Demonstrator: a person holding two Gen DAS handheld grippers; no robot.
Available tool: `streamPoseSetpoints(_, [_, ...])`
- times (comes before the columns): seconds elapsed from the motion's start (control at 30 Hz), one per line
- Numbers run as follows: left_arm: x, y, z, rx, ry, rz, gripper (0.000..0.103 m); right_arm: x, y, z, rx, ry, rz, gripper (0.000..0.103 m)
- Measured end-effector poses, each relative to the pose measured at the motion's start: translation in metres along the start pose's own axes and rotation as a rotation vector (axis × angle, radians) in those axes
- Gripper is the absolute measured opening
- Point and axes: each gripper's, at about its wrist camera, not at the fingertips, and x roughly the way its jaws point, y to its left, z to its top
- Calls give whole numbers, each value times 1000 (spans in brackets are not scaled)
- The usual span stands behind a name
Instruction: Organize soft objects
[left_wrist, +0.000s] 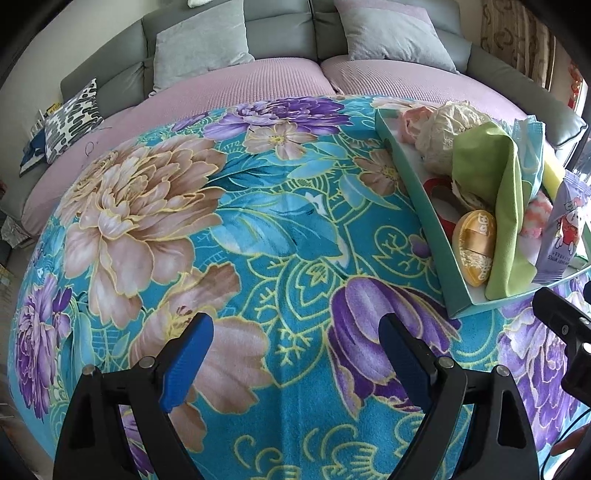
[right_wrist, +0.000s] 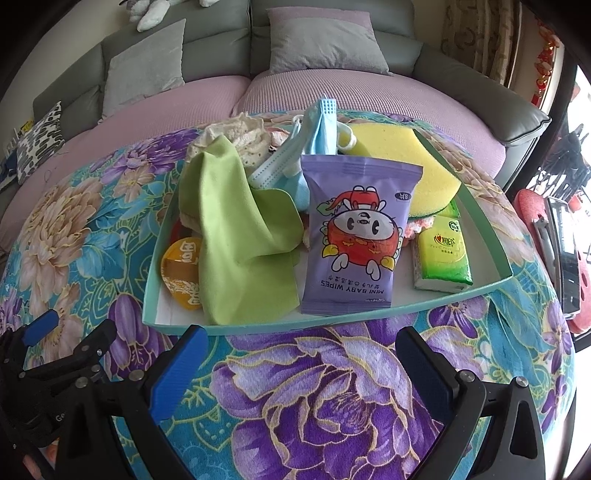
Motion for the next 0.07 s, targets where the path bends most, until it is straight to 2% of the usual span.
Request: streamPoseSetpoints(0.07, [1,1,1,0,2,1,91,1,1,1,-2,1,0,103])
